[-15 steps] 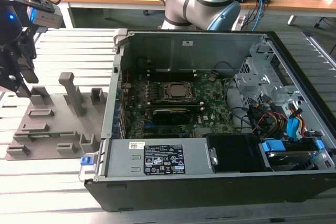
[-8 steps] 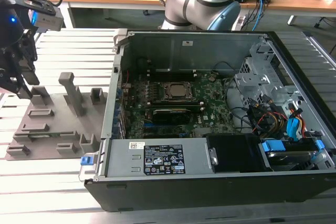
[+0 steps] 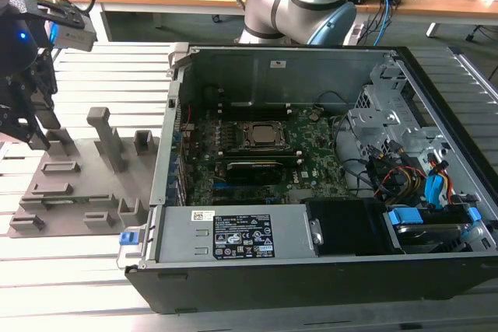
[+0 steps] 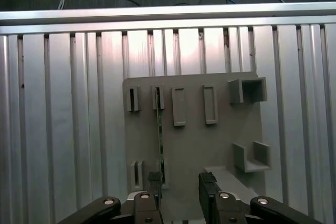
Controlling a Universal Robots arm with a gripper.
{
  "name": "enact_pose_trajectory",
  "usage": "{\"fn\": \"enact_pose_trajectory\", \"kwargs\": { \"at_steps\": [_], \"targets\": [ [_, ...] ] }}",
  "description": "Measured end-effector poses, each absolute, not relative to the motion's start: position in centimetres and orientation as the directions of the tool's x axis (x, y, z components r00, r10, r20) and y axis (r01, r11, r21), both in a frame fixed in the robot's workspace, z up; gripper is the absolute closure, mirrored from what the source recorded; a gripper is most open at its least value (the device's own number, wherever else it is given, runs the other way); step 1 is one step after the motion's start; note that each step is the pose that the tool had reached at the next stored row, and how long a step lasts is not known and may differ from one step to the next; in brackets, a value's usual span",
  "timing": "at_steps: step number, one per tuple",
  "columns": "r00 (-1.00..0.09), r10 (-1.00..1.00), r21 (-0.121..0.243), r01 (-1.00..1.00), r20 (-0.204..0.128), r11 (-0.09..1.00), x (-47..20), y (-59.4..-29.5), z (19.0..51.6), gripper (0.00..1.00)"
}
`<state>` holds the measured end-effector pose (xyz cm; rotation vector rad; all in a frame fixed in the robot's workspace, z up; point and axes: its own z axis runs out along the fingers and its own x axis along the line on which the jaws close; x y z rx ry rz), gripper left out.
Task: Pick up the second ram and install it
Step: 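Pick up the second ram and move it above second insertion slot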
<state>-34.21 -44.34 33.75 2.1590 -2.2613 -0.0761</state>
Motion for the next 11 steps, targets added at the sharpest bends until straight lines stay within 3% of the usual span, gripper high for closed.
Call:
{"fn": "enact_pose_trajectory", "kwargs": {
  "at_steps": [11],
  "targets": [
    [-0.047, -0.999, 0.045, -0.998, -0.023, 0.046, -34.21, -44.34, 33.09, 0.58]
  ]
}}
